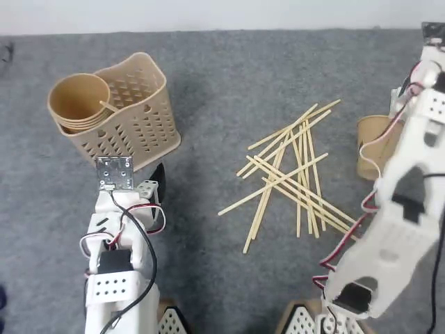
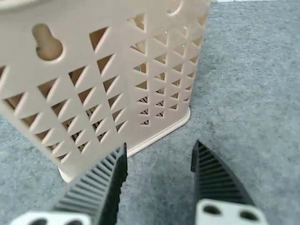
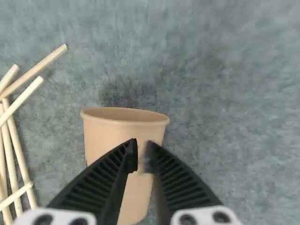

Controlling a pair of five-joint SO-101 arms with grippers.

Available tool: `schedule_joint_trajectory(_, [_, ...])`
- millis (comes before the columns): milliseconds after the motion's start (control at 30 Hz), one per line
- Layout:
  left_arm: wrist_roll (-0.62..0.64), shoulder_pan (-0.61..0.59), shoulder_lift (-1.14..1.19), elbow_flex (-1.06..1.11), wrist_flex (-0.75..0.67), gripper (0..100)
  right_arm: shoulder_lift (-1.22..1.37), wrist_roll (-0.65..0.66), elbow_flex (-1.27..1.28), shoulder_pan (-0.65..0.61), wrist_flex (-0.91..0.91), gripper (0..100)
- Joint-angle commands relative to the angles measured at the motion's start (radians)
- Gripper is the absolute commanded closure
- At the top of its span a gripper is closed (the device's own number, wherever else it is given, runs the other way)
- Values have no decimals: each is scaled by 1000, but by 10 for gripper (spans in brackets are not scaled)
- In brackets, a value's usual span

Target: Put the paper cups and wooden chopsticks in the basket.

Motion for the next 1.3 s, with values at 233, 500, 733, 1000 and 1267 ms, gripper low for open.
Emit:
schedule_joint_trajectory(233, [-14, 0, -14, -5, -2, 791, 398, 12, -543, 136, 71, 991])
schedule_joint_trajectory(500, [-17, 0, -14, -5, -2, 791, 549, 124, -730, 27, 297, 991])
schedule_joint_trajectory(733, [-17, 0, -14, -5, -2, 791, 519, 132, -769, -19, 335, 991])
schedule_joint_trajectory(1000, [-18, 26, -14, -4, 0, 791, 479, 250, -660, -127, 334, 991])
schedule_joint_trajectory(1267, [-20, 31, -14, -4, -3, 791, 351, 252, -858, -185, 318, 990])
